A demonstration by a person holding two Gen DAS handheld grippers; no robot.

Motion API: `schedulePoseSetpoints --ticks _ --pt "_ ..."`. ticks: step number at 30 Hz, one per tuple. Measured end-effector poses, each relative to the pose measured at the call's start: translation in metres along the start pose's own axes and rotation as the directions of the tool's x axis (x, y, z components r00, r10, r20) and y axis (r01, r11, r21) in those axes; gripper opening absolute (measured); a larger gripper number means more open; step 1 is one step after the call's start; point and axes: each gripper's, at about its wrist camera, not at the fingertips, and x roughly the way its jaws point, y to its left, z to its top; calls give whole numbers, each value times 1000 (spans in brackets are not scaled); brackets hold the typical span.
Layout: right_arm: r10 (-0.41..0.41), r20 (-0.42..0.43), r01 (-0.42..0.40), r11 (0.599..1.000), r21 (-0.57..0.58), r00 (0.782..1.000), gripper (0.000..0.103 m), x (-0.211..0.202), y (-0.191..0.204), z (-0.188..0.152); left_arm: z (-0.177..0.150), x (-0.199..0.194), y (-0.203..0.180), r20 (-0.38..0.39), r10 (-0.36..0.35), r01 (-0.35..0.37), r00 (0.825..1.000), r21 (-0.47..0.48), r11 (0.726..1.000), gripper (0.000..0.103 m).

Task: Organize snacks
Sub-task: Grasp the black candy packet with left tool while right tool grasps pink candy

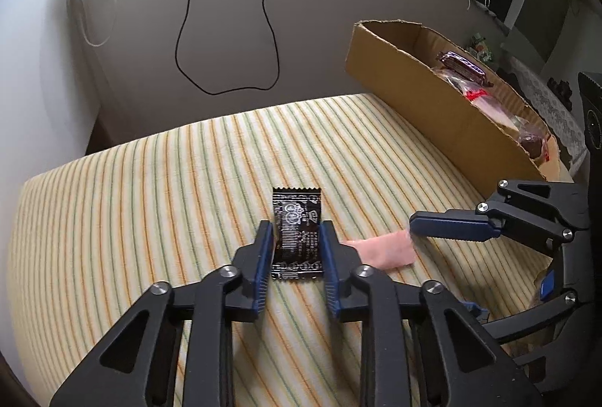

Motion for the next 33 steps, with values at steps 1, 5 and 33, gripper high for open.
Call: schedulePoseSetpoints --ticks 1,5,33 --pt "-1 2 1 1000 -3 1000 50 1 0 2 0 0 1 2 1 -1 1000 -3 1000 22" --pt "-20 7 21 999 -28 1000 50 4 4 6 -2 -3 6 3 6 -6 1000 0 1000 22" --pt "38 -3 -38 994 -105 999 20 6 17 15 -20 -37 24 32 60 -56 998 -110 992 22"
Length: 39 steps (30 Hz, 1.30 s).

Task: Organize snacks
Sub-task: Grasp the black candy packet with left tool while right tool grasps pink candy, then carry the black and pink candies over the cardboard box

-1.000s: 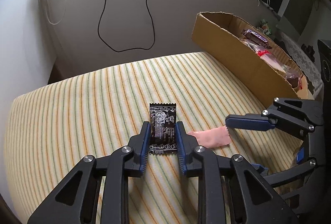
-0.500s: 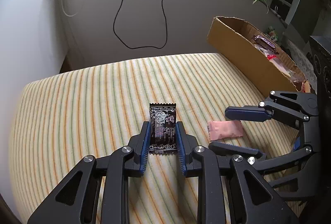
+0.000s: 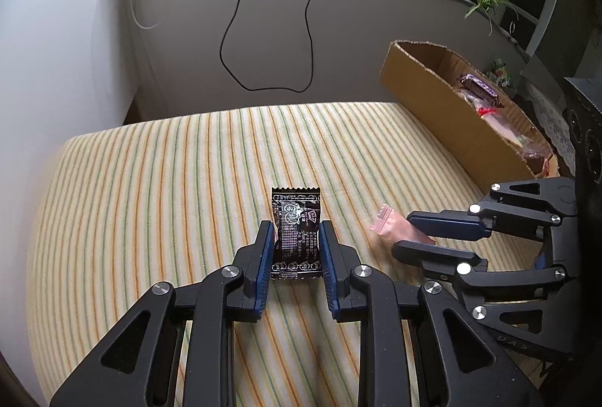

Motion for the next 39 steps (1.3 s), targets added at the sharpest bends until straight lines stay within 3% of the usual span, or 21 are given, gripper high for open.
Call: schedulePoseSetpoints --ticks 8,18,26,39 --pt "24 97 -28 999 33 995 20 -47 -13 -6 15 -17 -18 43 22 -22 999 6 1000 22" --pt "-28 198 10 996 93 980 20 -114 -61 -27 46 -22 -80 111 -11 1 994 91 996 22" --pt "-95 221 59 984 167 971 20 -143 -107 -44 68 -15 -129 128 -68 49 989 145 988 22" --pt "-155 201 98 958 268 967 20 -150 -166 -70 88 17 -187 100 -155 132 983 203 970 22"
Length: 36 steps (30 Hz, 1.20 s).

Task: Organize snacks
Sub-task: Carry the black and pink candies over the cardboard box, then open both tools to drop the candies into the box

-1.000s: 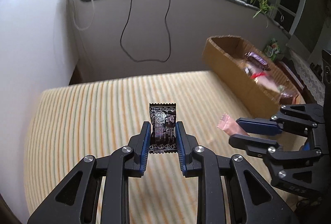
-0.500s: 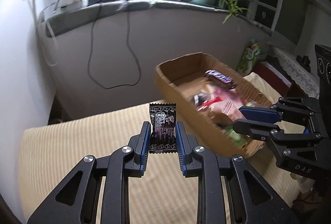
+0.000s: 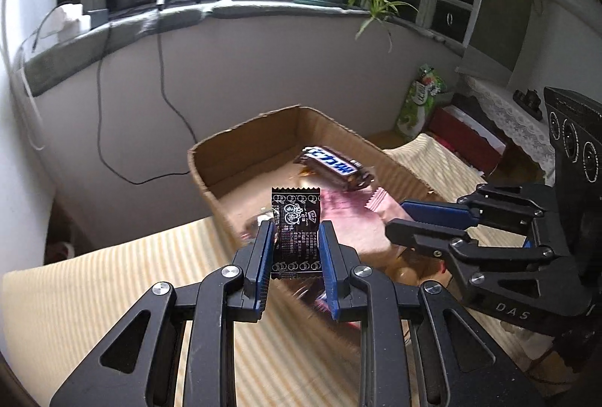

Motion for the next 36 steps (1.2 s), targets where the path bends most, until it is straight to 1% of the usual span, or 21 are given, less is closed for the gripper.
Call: schedulePoseSetpoints --ticks 7,19,27,34,35,36 --pt "-8 -4 8 1000 27 1000 20 2 -16 -2 8 14 -13 -9 -15 15 1000 14 1000 22" --pt "-10 -8 11 999 49 1000 20 12 -35 -2 14 38 -19 -39 -3 4 999 11 1000 22" --pt "-2 -18 3 999 53 1000 21 15 -39 -3 13 42 -21 -56 3 -2 998 16 1000 23" --pt "-8 -19 9 999 53 1000 21 13 -38 -4 13 36 -20 -45 12 -11 999 12 1000 23" --pt "-9 -20 10 999 51 1000 23 12 -37 -4 13 35 -21 -43 14 -14 999 12 1000 23" --pt "-12 -20 13 999 52 1000 28 11 -36 -5 13 33 -21 -40 19 -18 999 13 1000 23"
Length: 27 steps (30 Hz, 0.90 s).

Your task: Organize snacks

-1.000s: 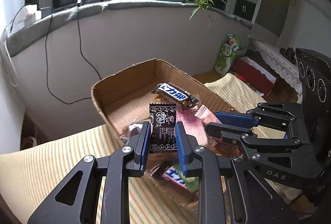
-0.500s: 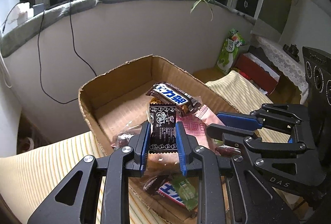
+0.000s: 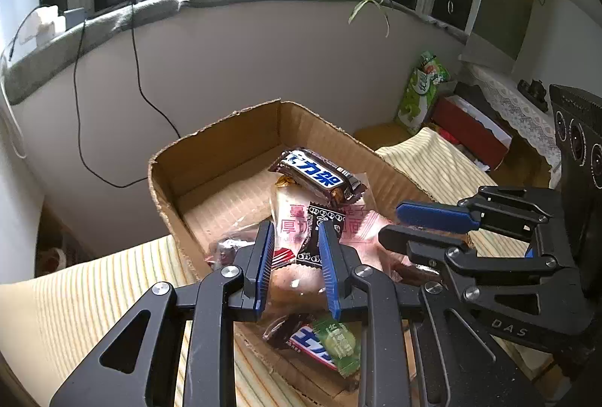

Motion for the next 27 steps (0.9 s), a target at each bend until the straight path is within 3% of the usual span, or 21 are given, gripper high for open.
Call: schedulePoseSetpoints --ticks 3,7,10,16,18,27 --pt "-7 9 7 1000 4 1000 45 -4 2 -1 -1 -4 0 7 9 -9 1000 -3 1000 28" --pt "-12 16 12 1000 -2 1000 49 -10 4 -3 -2 -10 0 14 13 -13 1000 -6 1000 28" --pt "-20 23 20 1000 -2 1000 60 -16 7 -5 -4 -16 -1 20 15 -15 1000 -9 1000 29" --pt "-32 49 33 999 -5 998 75 -34 17 -10 -12 -35 -4 45 31 -30 999 -17 999 35" --pt "-43 61 43 999 -9 997 82 -41 21 -12 -16 -45 -4 57 40 -39 998 -25 999 42" --pt "-85 100 86 996 0 991 94 -73 43 -24 -43 -92 -2 130 87 -75 988 -93 993 61"
